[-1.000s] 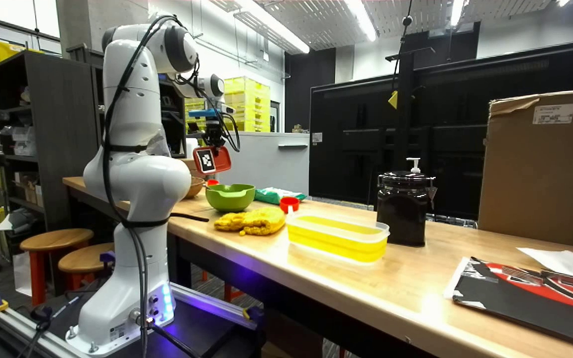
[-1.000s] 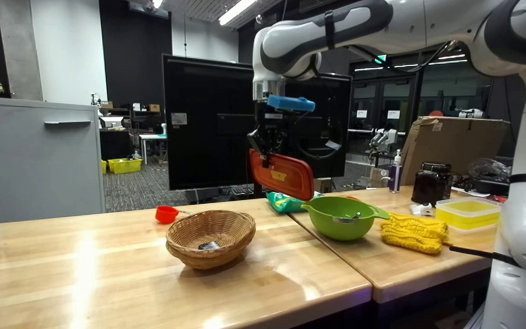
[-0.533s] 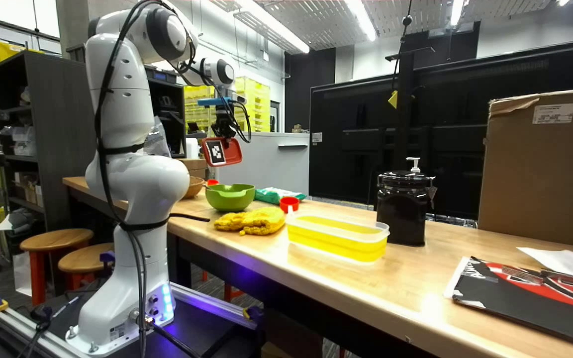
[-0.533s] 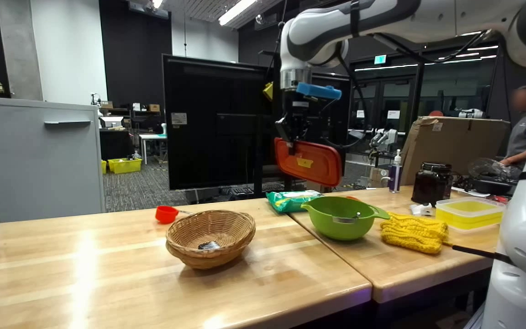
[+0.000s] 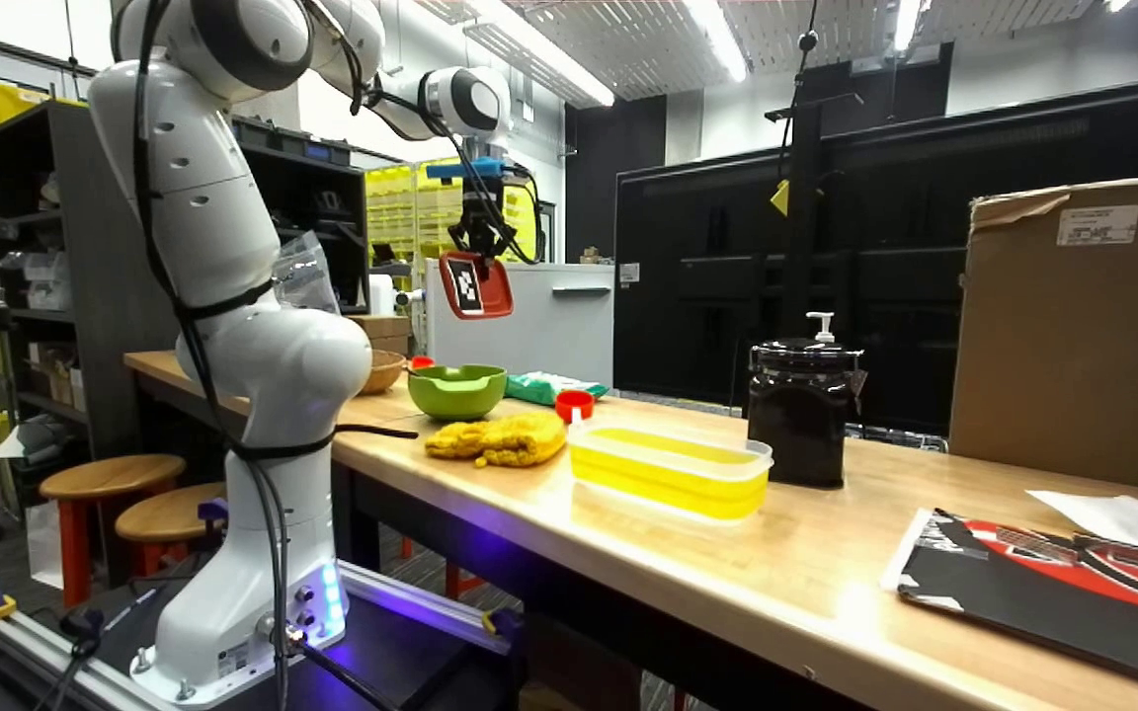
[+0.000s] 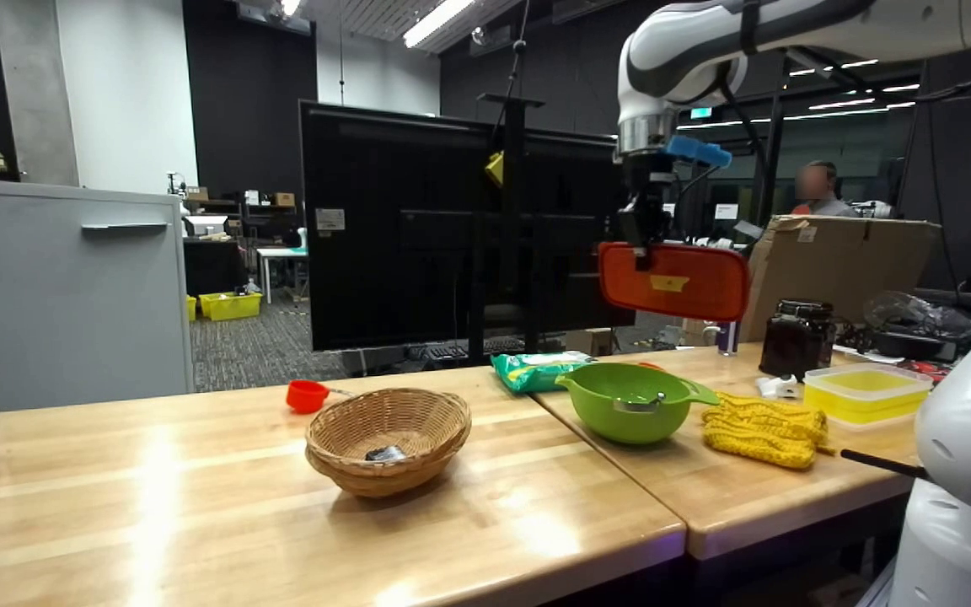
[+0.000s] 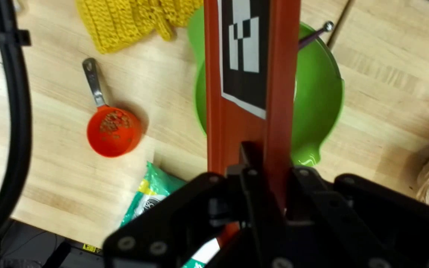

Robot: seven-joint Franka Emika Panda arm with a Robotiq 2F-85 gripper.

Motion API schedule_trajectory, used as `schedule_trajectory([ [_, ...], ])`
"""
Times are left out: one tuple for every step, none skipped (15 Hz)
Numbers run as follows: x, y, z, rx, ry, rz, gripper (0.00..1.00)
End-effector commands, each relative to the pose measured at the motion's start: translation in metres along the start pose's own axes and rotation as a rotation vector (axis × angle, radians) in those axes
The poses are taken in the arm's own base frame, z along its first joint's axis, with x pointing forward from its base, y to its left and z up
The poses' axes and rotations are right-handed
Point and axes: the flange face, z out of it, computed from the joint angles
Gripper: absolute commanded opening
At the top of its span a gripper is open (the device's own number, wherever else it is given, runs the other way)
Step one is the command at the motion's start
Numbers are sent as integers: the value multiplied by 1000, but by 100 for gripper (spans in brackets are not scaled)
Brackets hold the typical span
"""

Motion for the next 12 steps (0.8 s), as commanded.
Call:
schedule_trajectory([
  [-52, 50, -2, -6, -15, -64, 3],
  [-65, 64, -2, -4, -21, -75, 3],
  [-78, 80, -2, 1, -24, -89, 3],
  [-89, 94, -1, 2, -28, -106, 3],
  [-101, 108, -1, 4, -33, -123, 3],
  [-114, 123, -1, 5, -41, -148, 3],
  [-125, 138, -1, 1, -47, -171, 3],
  [-138, 155, -3, -4, -58, -203, 3],
  [-150, 170, -4, -9, -69, -232, 3],
  [-161, 187, -5, -17, -83, -264, 3],
  [-173, 207, -7, -24, -98, -298, 3],
  [-183, 223, -6, -29, -105, -331, 3],
])
